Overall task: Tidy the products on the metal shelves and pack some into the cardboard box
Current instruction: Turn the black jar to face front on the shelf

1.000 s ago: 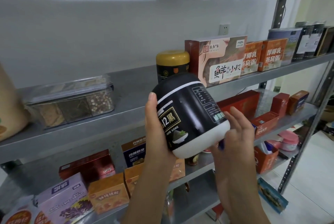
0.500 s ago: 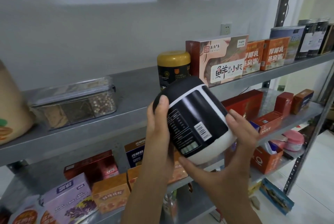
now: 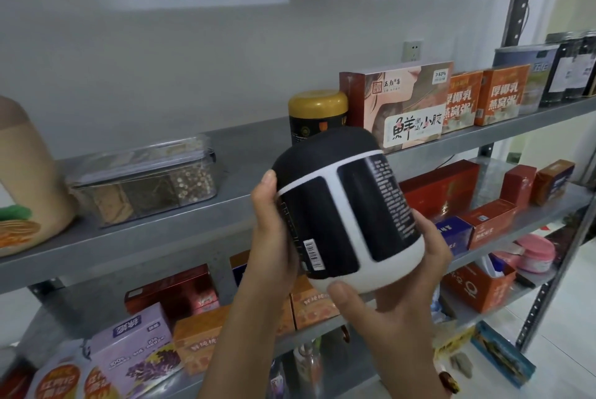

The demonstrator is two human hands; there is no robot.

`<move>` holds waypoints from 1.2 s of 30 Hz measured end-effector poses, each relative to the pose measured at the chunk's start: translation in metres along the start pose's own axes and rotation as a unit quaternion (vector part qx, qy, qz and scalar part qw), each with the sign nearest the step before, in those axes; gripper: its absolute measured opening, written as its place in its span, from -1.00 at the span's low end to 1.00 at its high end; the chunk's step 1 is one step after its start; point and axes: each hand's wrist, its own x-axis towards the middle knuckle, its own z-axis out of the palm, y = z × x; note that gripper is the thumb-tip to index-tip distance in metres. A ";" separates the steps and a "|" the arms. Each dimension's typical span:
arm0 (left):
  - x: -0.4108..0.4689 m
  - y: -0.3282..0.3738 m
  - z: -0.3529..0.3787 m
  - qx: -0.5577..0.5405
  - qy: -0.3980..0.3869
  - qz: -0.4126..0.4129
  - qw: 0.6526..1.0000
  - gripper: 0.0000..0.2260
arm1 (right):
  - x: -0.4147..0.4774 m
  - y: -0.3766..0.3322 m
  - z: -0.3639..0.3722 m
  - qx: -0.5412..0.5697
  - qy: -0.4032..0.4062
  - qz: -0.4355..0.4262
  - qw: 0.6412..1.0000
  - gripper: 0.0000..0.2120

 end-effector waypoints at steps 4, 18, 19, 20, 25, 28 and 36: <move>0.000 0.005 -0.004 0.044 0.000 0.018 0.999 -0.22 | 0.012 0.028 -0.018 -0.241 0.037 -0.137 0.960 -0.12; 0.007 -0.002 -0.003 -0.073 0.014 -0.021 0.997 -0.36 | 0.007 0.020 -0.001 0.175 -0.041 0.209 0.961 0.06; 0.008 -0.001 -0.005 -0.060 -0.006 -0.028 0.998 -0.44 | 0.006 0.021 -0.001 0.171 -0.026 0.203 0.964 -0.01; 0.010 0.000 -0.008 -0.045 -0.017 -0.024 0.999 -0.49 | 0.005 0.019 0.001 0.169 -0.009 0.199 0.965 -0.04; 0.022 0.016 -0.017 0.146 -0.041 0.088 0.985 -0.47 | 0.005 0.015 0.001 0.065 0.027 0.130 0.989 0.03; 0.028 0.024 -0.015 0.201 -0.065 0.119 0.970 -0.52 | 0.008 0.017 0.000 0.028 0.016 0.072 0.997 0.02; 0.036 0.026 -0.023 0.155 -0.044 0.158 0.974 -0.60 | 0.006 0.024 0.008 -0.002 0.017 -0.005 1.000 0.04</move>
